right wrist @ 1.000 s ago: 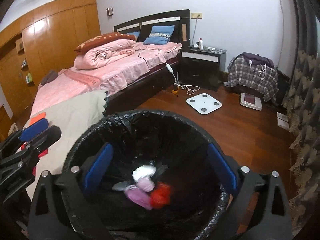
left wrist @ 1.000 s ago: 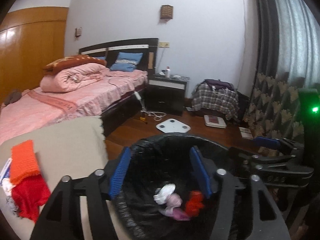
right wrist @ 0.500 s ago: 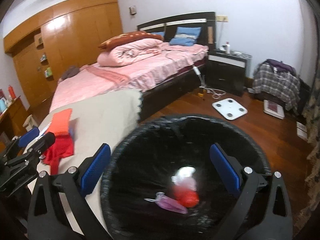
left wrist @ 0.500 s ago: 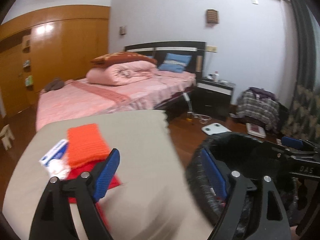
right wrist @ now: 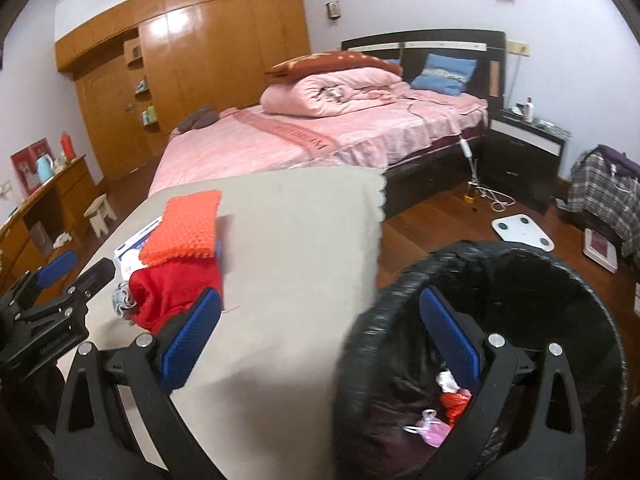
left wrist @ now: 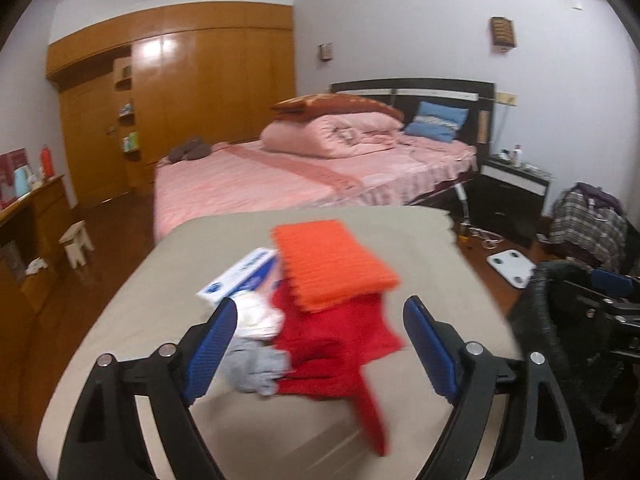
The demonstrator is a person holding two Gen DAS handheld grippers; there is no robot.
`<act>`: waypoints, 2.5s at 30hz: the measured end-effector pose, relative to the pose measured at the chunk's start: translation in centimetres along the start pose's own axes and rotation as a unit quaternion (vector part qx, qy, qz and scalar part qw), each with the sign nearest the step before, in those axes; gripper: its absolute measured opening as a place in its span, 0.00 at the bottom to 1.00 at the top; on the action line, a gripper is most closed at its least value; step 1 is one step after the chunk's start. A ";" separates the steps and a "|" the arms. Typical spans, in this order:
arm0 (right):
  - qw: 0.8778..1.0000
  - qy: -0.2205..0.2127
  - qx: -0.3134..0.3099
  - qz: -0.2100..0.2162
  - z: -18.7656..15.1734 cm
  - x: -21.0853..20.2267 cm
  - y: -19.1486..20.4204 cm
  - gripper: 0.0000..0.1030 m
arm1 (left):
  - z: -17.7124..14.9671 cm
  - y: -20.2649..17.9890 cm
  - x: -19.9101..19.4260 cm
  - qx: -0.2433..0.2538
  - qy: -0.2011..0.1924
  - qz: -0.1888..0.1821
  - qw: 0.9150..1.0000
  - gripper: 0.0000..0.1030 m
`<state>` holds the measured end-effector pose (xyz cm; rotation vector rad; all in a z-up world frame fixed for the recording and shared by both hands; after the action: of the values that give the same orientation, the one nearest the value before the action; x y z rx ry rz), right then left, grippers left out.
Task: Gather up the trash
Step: 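Move both tools back to the pile and grasp the grey sock with the left tool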
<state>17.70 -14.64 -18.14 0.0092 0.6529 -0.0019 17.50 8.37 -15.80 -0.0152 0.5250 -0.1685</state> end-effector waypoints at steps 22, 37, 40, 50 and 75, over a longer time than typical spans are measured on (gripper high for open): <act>0.998 0.032 -0.047 0.017 -2.2 4.7 6.7 0.94 | -5.9 7.9 5.3 -0.059 0.080 0.027 0.995 0.81; 0.998 0.040 -0.053 0.024 -2.8 5.3 7.7 0.94 | -6.7 7.1 6.2 -0.063 0.100 -0.013 0.993 0.45; 0.998 0.035 -0.053 0.024 -2.5 5.1 7.6 0.94 | -6.2 7.2 5.5 -0.065 0.085 -0.015 0.994 0.36; 0.997 0.029 -0.058 0.030 -2.0 4.5 8.5 0.94 | -6.4 7.7 4.0 -0.071 0.083 -0.014 0.994 0.29; 0.997 0.022 -0.056 0.042 -0.9 4.2 8.8 0.94 | -6.0 7.5 4.1 -0.089 0.082 -0.036 0.992 0.36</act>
<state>20.57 -5.86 -21.31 -0.0717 0.6947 0.1162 19.14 15.32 -23.50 -0.1960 0.7036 -0.1931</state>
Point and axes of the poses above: each gripper's, at about its wrist camera, not at the fingertips, and x roughly the way its jaws point, y to its left, z to its top, the point moved 9 cm from there along x, roughly the way its jaws point, and after that the axes turned 11 degrees about -z, right-handed, at the moved point
